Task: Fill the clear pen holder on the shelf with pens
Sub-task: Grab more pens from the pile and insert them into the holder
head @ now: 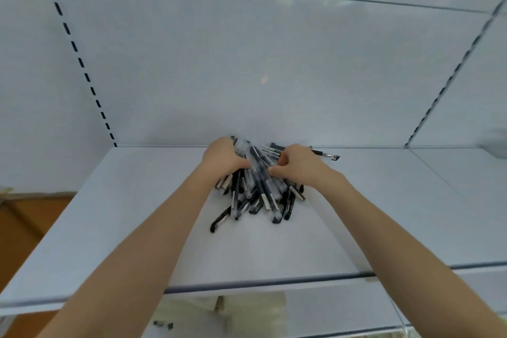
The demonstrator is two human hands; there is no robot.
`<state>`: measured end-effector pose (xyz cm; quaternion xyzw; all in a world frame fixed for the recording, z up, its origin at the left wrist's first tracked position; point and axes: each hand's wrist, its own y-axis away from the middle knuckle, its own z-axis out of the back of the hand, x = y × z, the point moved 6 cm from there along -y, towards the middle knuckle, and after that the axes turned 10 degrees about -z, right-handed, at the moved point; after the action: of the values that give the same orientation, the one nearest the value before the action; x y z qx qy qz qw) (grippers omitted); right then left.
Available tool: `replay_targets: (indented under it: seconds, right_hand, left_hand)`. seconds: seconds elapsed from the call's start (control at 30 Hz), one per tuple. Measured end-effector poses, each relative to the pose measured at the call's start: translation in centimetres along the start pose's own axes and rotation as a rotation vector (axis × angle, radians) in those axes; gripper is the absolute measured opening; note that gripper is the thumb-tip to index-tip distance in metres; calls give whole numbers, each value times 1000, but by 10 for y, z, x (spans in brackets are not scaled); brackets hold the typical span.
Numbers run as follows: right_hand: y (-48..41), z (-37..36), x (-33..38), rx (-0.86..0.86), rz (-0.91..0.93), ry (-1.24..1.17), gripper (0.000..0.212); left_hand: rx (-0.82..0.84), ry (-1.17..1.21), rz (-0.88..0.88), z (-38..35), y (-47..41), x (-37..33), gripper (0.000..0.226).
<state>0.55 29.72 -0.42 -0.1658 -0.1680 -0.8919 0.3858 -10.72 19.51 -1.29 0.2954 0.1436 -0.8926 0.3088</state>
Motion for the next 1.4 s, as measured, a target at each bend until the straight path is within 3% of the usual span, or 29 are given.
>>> replay_targets:
  seconds: [0.17, 0.43, 0.7, 0.87, 1.03, 1.2, 1.4]
  right_hand:
    - [0, 1, -1, -53, 4, -89, 31]
    - [6, 21, -11, -192, 22, -249, 25]
    - [37, 49, -21, -316, 72, -770, 9]
    - [74, 49, -22, -221, 115, -1044, 7]
    - [103, 43, -39, -155, 118, -1107, 12]
    - [121, 51, -80, -114, 45, -1299, 6]
    - [160, 91, -171, -238, 2, -1521, 10]
  left_hand:
    - [-51, 162, 18, -1, 3, 4, 29]
    - [-192, 649, 70, 25, 18, 10, 20]
    - [-314, 1217, 103, 40, 47, -9, 21]
    - [-330, 1281, 72, 35, 61, -28, 13]
    - [-379, 1301, 23, 26, 72, -48, 33]
    - [-360, 1334, 24, 1, 83, -82, 14]
    - [-229, 1445, 20, -71, 91, -166, 11]
